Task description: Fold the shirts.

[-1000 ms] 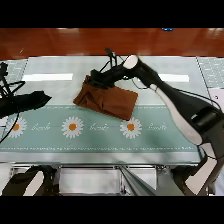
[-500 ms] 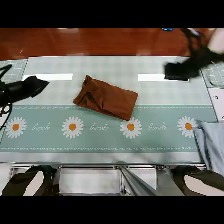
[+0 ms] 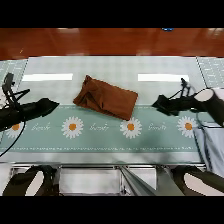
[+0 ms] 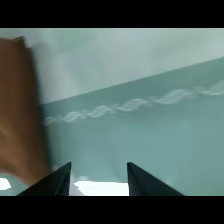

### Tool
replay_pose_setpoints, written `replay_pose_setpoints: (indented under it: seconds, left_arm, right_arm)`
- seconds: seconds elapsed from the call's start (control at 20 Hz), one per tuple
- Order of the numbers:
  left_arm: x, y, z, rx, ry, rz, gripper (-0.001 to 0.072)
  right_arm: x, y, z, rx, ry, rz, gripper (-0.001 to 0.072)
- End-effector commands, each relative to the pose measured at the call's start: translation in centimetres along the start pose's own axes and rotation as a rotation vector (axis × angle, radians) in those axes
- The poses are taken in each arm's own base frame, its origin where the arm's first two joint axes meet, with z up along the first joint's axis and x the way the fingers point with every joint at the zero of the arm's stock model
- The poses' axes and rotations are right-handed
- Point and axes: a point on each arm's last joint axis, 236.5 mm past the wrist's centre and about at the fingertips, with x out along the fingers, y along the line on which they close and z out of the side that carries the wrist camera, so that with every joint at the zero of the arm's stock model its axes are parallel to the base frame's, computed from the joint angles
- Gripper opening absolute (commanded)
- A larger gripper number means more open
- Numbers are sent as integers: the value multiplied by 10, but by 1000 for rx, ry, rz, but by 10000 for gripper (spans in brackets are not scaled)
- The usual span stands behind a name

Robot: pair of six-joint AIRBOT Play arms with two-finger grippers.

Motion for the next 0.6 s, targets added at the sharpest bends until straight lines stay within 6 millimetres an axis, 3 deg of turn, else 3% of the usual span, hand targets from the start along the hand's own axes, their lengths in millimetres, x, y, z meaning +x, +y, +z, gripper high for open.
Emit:
replay_pose_setpoints:
  seconds: [0.0, 0.15, 0.45, 0.5, 0.55]
  left_arm:
    - [4, 4, -15, -17, 40, -1, 18]
    - [3, 4, -15, -17, 44, -2, 18]
    - [4, 4, -15, -17, 42, -2, 19]
    - [4, 4, -15, -17, 42, -2, 18]
    - [4, 4, -15, -17, 42, -2, 18]
  right_arm:
    - [48, 34, -11, 98, 60, 190, 417]
    - [73, 48, -19, 52, 129, 190, 415]
    - [102, 83, -30, -30, 245, 222, 398]
    - [104, 92, -30, -52, 256, 232, 337]
    - [105, 101, -30, -80, 258, 245, 173]
